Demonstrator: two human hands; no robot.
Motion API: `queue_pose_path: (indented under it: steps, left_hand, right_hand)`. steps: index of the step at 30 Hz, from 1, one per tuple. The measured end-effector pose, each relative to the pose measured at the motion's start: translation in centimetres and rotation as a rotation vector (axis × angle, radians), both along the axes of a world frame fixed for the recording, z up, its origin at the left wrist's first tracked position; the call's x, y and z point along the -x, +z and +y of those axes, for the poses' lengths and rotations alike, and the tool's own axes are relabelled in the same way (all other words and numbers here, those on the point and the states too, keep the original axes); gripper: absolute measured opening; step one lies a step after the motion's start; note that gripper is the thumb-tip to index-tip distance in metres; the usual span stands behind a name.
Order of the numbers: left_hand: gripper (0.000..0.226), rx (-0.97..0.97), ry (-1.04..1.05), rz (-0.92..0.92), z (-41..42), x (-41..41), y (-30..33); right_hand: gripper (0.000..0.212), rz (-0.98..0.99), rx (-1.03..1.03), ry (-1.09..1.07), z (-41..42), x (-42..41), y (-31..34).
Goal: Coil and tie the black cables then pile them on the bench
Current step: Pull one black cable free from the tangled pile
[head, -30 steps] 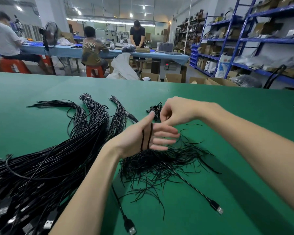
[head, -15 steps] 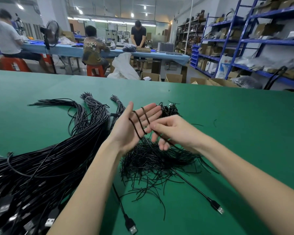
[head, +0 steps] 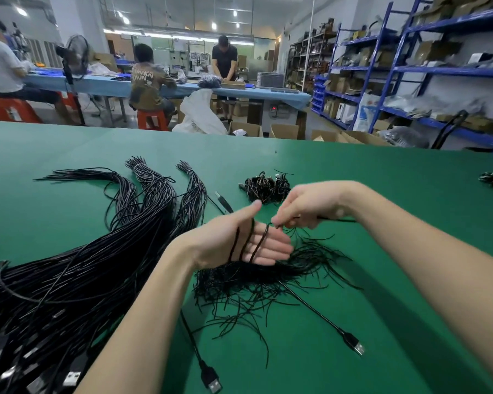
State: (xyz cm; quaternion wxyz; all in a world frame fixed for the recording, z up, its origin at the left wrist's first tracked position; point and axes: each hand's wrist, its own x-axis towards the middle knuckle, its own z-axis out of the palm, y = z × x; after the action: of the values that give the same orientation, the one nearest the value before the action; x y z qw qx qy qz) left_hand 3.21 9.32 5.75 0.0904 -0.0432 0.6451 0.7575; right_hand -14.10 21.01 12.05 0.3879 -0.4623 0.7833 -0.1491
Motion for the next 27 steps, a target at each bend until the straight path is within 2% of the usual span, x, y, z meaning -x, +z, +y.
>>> queue_pose_path:
  steps: [3, 6, 8, 11, 13, 17, 22, 25, 27]
  left_hand:
    - [0.074, 0.077, 0.105, -0.038, 0.4, 0.6, -0.5]
    - [0.067, 0.022, 0.3, 0.06, 0.2, 1.1, -0.5]
    - [0.064, -0.103, 0.387, 0.146, -0.3, 1.0, -0.3]
    - [0.062, -0.24, 0.412, 0.225, -0.7, 0.7, 0.0]
    - [0.061, -0.253, 0.421, 0.223, -0.4, 0.8, 0.1]
    - [0.052, -0.226, 0.418, 0.198, -0.1, 0.9, 0.2]
    - [0.038, -0.176, 0.415, 0.206, 0.4, 1.0, -0.1]
    - [0.038, -0.125, 0.418, 0.232, 0.2, 0.9, -0.2]
    - [0.038, -0.13, 0.4, 0.236, 0.1, 0.8, -0.2]
  right_hand:
    - [0.017, 0.103, 0.179, -0.13, -1.4, -1.2, 1.6]
    - [0.021, 0.084, 0.46, -0.234, -1.7, -3.3, 0.5]
    - [0.022, -0.088, 0.593, -0.297, -1.1, -4.4, -1.2]
    - [0.011, -0.388, 0.728, -0.423, 0.2, -5.9, -3.7]
    - [0.005, -0.424, 0.786, -0.492, 0.9, -6.4, -4.9]
    - [0.006, -0.323, 0.796, -0.521, 1.8, -6.8, -6.2]
    - [0.012, 0.046, 0.805, -0.536, 1.8, -6.9, -7.0]
    - [0.009, 0.218, 0.912, -0.54, 1.4, -7.1, -7.6]
    - [0.006, 0.223, 0.984, -0.575, 1.3, -7.2, -7.9]
